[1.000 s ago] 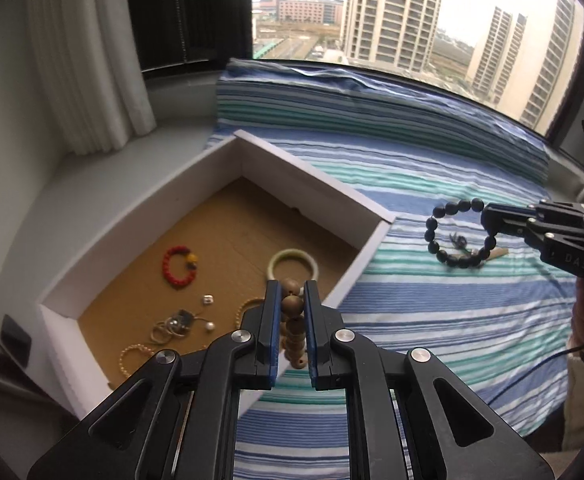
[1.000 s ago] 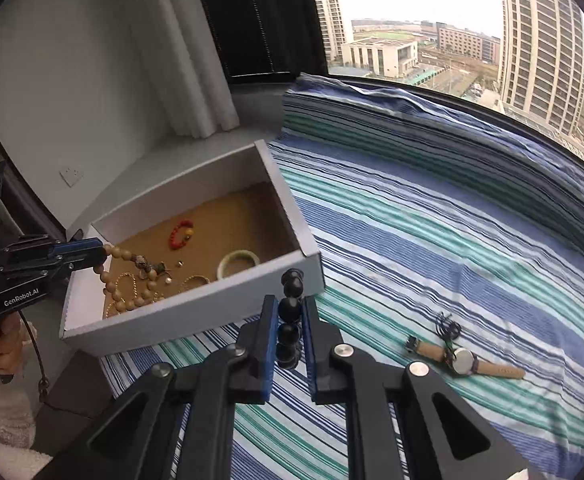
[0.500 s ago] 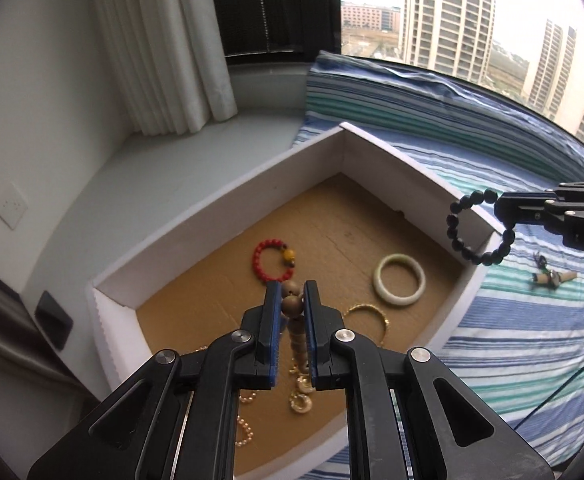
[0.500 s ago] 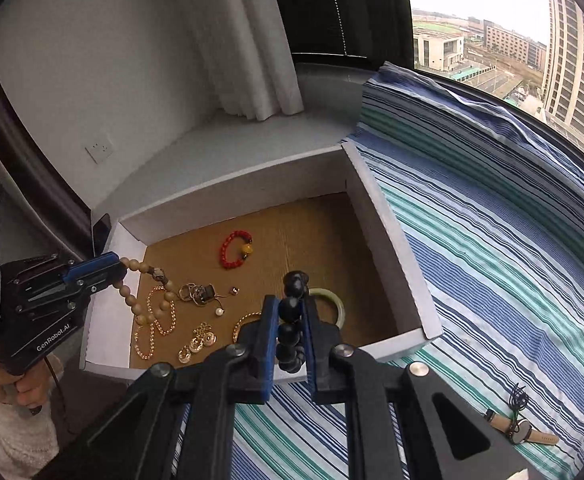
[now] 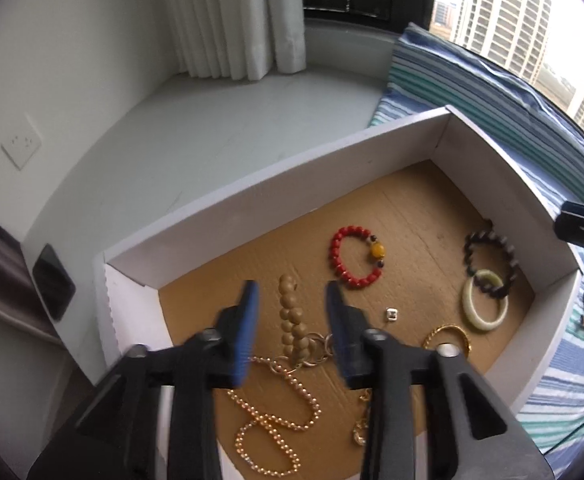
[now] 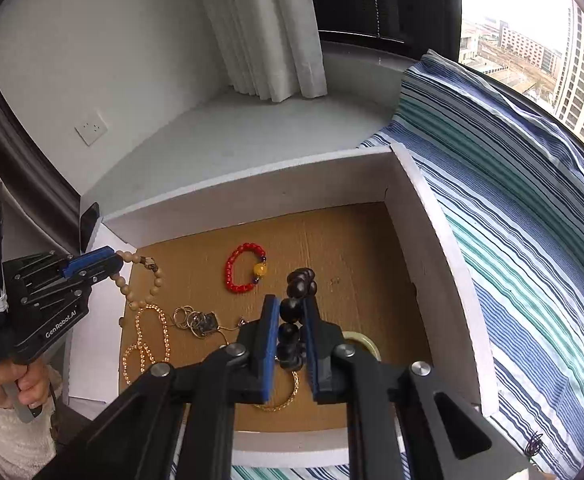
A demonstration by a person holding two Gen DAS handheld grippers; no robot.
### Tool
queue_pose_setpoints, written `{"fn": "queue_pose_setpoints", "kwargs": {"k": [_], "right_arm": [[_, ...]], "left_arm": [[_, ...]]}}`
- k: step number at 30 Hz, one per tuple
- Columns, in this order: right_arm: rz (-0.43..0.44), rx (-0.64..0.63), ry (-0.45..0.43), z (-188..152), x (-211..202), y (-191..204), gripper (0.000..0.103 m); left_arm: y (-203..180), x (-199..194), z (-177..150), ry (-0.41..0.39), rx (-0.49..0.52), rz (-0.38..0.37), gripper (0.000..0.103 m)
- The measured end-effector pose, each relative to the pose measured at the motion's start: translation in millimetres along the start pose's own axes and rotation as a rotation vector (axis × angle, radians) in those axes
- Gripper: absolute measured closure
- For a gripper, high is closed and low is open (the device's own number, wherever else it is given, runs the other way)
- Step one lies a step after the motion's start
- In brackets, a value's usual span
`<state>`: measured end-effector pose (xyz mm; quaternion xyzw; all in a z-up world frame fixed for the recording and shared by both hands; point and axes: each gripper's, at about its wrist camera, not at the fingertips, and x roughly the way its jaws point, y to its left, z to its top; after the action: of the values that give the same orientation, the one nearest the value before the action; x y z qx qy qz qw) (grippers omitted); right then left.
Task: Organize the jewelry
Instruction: 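Move both tools back to the watch and grasp the cord pendant with the right tool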
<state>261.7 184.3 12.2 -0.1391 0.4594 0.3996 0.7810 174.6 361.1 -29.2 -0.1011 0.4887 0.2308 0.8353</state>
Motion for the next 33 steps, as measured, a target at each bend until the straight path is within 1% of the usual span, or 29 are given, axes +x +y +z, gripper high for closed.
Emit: {"fn": "queue_pose_setpoints", "kwargs": {"k": [1,2,6,8,10,11,13,17,19,21,23,25,27,29,31,33], "right_arm": [[0.0,0.01,-0.014,0,-2,-2,0.056],[0.005,0.02,-0.035,-1,-6,-5,0.051],[-0.008,0.03,-0.07,-17,-27,-12,0.05],[-0.041,0.023,-0.084,-34,-38,-15,0.05],[-0.062,0.019,-0.095,-61,-48,-16,0.048],[-0.067,0.024,-0.098,-77,-53,-18,0.046],[-0.074,0.048,-0.095,-116,-60,-25,0.039],[-0.103,0.158,-0.065,-205,-73,-57,0.039],[-0.136,0.241,-0.039,-251,-80,-79,0.039],[-0.174,0.319,-0.013,-296,-90,-101,0.039],[-0.236,0.396,0.003,-335,-104,-121,0.039],[-0.311,0.451,0.018,-368,-117,-138,0.039],[-0.382,0.493,0.031,-395,-127,-152,0.039],[-0.414,0.534,0.036,-416,-133,-160,0.039],[-0.4,0.57,0.038,-428,-135,-167,0.039],[-0.377,0.581,0.041,-432,-133,-171,0.039]], "left_arm": [[3,0,-1,-0.008,-0.018,0.007,0.029],[6,0,-3,-0.017,-0.03,0.013,0.027],[2,-8,-12,-0.009,-0.042,-0.016,0.026],[-7,-18,-18,-0.02,-0.029,-0.032,0.023],[-24,-32,-29,-0.038,0.002,-0.063,0.019],[-35,-39,-36,-0.046,0.027,-0.084,0.017],[-61,-52,-51,-0.052,0.08,-0.128,0.015],[-126,-74,-91,-0.028,0.21,-0.251,0.011],[-158,-78,-114,0.001,0.264,-0.309,0.008],[-193,-75,-138,0.045,0.32,-0.367,0.008],[-228,-64,-163,0.1,0.374,-0.399,0.008],[-257,-53,-185,0.142,0.402,-0.428,0.008],[-283,-43,-204,0.165,0.44,-0.438,0.008],[-303,-38,-219,0.177,0.488,-0.408,0.008],[-314,-35,-228,0.181,0.522,-0.39,0.008],[-320,-32,-230,0.189,0.533,-0.377,0.008]]}}
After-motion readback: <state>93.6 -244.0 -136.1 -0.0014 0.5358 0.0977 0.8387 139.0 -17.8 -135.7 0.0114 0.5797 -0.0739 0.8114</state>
